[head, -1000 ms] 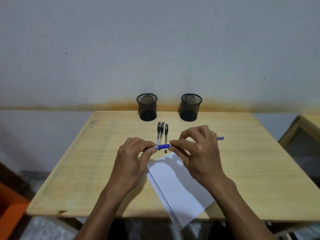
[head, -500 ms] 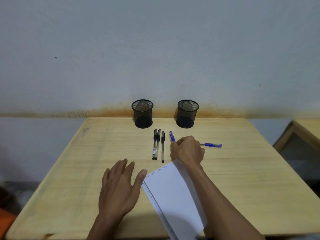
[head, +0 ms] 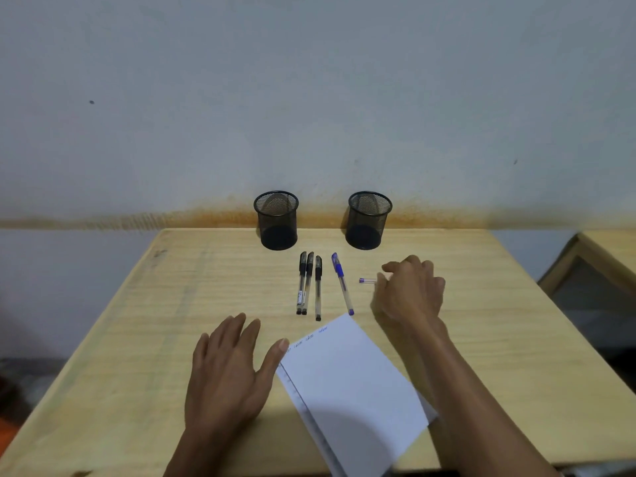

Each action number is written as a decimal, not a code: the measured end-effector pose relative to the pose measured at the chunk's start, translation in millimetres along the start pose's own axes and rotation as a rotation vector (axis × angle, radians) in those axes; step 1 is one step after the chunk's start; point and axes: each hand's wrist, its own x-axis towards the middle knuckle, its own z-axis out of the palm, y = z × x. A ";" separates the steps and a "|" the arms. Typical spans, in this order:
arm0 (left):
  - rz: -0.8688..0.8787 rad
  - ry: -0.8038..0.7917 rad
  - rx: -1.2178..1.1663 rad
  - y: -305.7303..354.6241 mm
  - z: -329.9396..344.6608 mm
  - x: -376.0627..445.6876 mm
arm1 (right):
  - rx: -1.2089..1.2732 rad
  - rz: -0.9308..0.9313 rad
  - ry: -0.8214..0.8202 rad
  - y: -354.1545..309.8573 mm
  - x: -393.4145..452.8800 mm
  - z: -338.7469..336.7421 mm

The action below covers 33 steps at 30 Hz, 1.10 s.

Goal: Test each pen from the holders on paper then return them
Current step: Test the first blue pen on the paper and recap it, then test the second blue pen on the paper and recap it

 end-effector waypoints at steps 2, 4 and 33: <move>-0.001 0.005 -0.002 0.8 -0.4 -0.3 | -0.080 -0.044 -0.022 16.9 5.5 -1.8; 0.000 0.007 -0.001 0.6 -0.7 -0.4 | -0.090 -0.069 -0.037 25.5 8.4 -1.1; 0.394 0.452 -0.408 64.2 -55.3 -20.2 | 1.353 -0.218 -0.234 -19.2 -126.6 -55.8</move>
